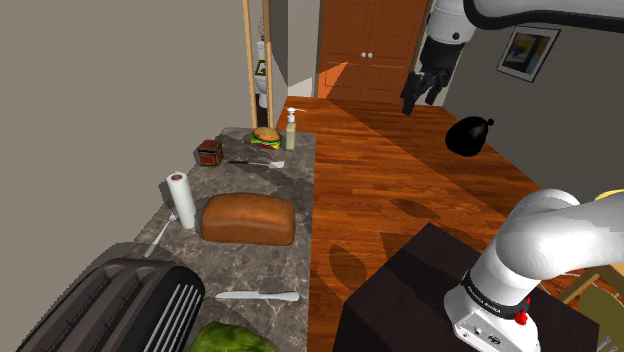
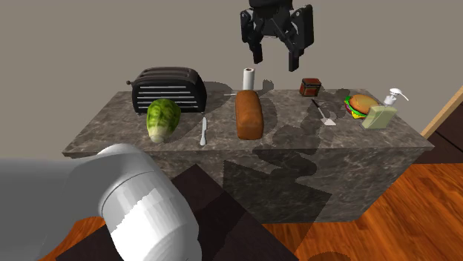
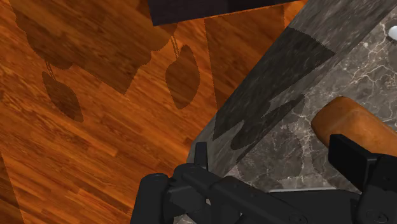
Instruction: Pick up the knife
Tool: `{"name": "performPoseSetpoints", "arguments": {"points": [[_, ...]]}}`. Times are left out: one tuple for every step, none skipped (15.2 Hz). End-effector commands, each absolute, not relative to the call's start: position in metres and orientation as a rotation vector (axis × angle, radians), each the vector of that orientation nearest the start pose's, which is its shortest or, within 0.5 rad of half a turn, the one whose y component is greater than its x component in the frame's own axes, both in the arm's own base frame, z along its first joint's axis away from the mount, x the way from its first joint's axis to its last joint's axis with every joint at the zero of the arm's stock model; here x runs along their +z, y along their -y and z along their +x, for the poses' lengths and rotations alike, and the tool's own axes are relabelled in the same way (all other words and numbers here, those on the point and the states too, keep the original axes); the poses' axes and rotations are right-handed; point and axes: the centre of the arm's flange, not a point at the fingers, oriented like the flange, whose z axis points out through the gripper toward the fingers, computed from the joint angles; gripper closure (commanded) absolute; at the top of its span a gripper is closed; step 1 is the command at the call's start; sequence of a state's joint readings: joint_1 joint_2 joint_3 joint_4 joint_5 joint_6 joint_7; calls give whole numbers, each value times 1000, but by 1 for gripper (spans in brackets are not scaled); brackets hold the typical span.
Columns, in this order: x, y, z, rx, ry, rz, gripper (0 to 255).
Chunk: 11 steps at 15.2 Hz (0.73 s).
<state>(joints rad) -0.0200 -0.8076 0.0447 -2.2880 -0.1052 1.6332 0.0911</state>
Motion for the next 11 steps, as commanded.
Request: {"name": "performPoseSetpoints", "arguments": {"points": [[636,-2,307,-260,-129,-3258,0],[627,-9,314,-256,-99,-3258,0],[618,-16,320,-251,-68,-3257,0],[609,-23,326,-246,-38,-3256,0],[600,-30,333,-241,-7,-3254,0],[591,-37,339,-236,23,-3252,0],[582,-44,344,-231,53,-3250,0],[573,-52,350,-226,84,-3248,0],[564,-59,356,-221,114,-3245,0],[555,-67,361,-216,144,-3242,0],[546,-74,366,-211,174,-3239,0]]}}
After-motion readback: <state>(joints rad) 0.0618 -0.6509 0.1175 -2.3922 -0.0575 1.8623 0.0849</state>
